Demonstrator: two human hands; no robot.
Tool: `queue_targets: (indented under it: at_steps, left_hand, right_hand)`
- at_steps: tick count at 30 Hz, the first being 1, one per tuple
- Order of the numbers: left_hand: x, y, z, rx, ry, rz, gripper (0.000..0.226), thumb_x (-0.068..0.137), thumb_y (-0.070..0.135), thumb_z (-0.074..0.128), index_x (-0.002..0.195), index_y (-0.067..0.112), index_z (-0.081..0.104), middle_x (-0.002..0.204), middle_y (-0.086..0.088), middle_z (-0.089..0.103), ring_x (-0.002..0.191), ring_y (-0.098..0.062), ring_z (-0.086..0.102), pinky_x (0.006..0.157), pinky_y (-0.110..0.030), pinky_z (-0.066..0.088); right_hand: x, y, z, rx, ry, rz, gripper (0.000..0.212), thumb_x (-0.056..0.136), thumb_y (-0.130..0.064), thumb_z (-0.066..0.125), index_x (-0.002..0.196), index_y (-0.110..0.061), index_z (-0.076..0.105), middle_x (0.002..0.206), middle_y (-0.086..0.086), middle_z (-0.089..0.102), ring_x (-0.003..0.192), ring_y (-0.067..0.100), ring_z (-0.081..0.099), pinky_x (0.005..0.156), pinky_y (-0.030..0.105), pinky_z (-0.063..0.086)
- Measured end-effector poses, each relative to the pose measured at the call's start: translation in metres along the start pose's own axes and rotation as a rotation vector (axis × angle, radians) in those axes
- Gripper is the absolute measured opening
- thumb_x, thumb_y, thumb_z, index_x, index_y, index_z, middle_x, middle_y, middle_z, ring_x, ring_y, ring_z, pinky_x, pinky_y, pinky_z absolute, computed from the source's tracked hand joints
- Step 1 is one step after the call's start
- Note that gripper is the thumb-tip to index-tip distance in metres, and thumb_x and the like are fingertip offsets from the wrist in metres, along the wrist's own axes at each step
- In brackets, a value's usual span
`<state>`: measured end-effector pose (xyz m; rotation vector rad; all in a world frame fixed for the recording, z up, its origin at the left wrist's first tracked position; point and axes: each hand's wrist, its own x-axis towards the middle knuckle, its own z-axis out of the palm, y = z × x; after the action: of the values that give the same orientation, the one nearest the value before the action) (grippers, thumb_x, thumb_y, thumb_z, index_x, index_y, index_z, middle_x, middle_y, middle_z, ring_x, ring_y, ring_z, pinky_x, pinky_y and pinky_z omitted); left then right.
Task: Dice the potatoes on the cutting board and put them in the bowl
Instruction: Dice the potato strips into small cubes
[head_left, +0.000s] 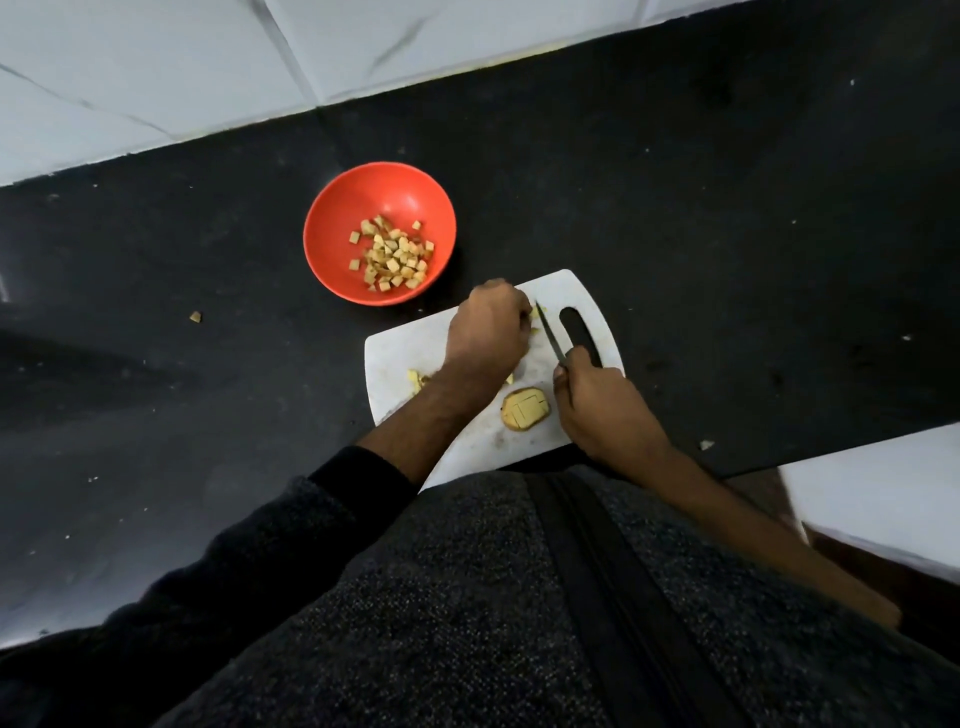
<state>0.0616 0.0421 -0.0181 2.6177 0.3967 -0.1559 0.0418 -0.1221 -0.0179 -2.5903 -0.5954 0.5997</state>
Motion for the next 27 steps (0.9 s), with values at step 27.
queue_targets:
  at_steps: [27]
  left_hand:
    - [-0.002,-0.003,-0.001,-0.052,-0.015,-0.042,0.014,0.089,0.009,0.067,0.1,0.009,0.076,0.097,-0.005,0.07,0.08,-0.015,0.06,0.065,-0.029,0.049]
  right_hand:
    - [-0.003,-0.007,-0.01,-0.173,-0.185,0.082,0.011,0.105,-0.02,0.033,0.099,-0.012,0.037,0.094,0.018,0.064,0.086,0.041,0.064,0.063,0.039,0.038]
